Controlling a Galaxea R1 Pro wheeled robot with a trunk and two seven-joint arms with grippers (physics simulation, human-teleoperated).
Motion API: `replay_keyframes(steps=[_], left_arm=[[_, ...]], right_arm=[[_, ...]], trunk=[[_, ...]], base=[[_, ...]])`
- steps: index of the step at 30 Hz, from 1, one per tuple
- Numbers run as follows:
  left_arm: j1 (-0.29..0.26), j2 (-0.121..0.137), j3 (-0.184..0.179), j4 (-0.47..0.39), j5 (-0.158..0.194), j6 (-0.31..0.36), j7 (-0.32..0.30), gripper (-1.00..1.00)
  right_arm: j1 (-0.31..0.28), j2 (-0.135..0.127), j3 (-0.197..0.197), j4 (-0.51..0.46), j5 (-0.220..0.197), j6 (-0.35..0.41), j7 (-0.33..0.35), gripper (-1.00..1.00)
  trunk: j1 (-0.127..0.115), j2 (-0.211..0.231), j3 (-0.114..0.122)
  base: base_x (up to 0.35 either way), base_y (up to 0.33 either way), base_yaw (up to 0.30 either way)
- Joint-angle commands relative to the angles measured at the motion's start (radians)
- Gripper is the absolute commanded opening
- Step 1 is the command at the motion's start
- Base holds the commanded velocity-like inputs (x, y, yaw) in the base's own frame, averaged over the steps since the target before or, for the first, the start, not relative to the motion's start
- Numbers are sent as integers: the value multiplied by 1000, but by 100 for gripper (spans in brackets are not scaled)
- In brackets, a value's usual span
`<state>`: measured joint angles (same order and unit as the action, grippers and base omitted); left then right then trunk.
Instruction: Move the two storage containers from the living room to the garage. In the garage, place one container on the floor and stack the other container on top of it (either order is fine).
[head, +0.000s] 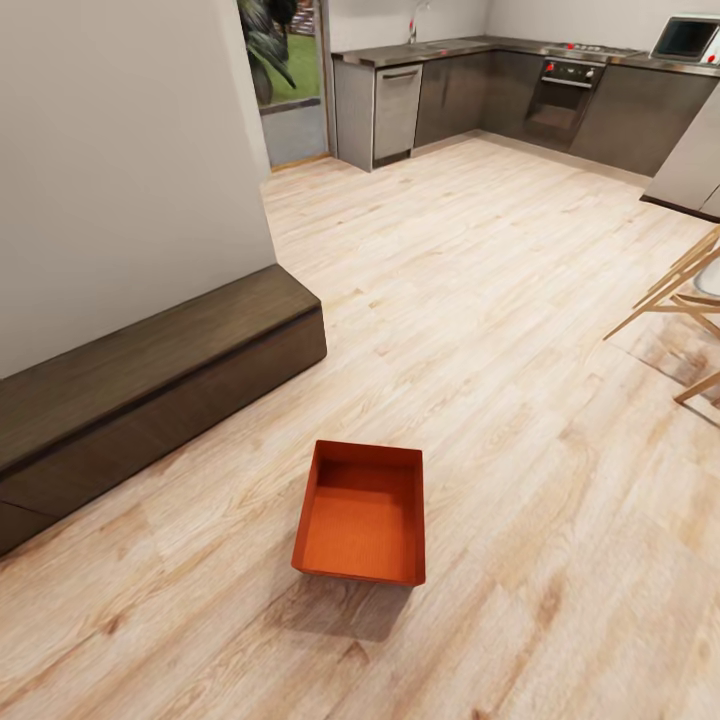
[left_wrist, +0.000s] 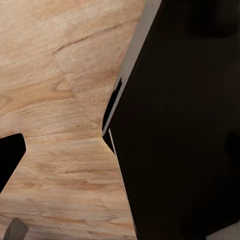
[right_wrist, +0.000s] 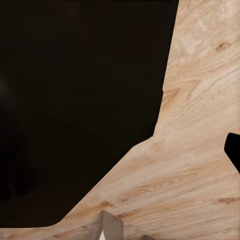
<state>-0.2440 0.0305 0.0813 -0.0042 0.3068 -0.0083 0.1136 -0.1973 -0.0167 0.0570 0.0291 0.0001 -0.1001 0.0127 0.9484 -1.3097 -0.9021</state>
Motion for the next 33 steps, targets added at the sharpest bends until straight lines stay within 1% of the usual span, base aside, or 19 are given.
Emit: replay_keyframes(steps=[1, 23, 33], left_arm=[[0, 0, 8, 0, 0, -1, 1, 100], [0, 0, 8, 0, 0, -2, 2, 100], [0, -1, 8, 1, 0, -2, 2, 100]], right_arm=[[-1, 0, 6, 3, 0, -6, 2, 100], [-1, 0, 6, 3, 0, -6, 2, 100], [-1, 0, 6, 3, 0, -7, 2, 100]], trunk=[[4, -8, -4], [88, -162, -73], [88, -162, -73]], base=[[0, 0, 0], [0, 0, 0], [0, 0, 0]])
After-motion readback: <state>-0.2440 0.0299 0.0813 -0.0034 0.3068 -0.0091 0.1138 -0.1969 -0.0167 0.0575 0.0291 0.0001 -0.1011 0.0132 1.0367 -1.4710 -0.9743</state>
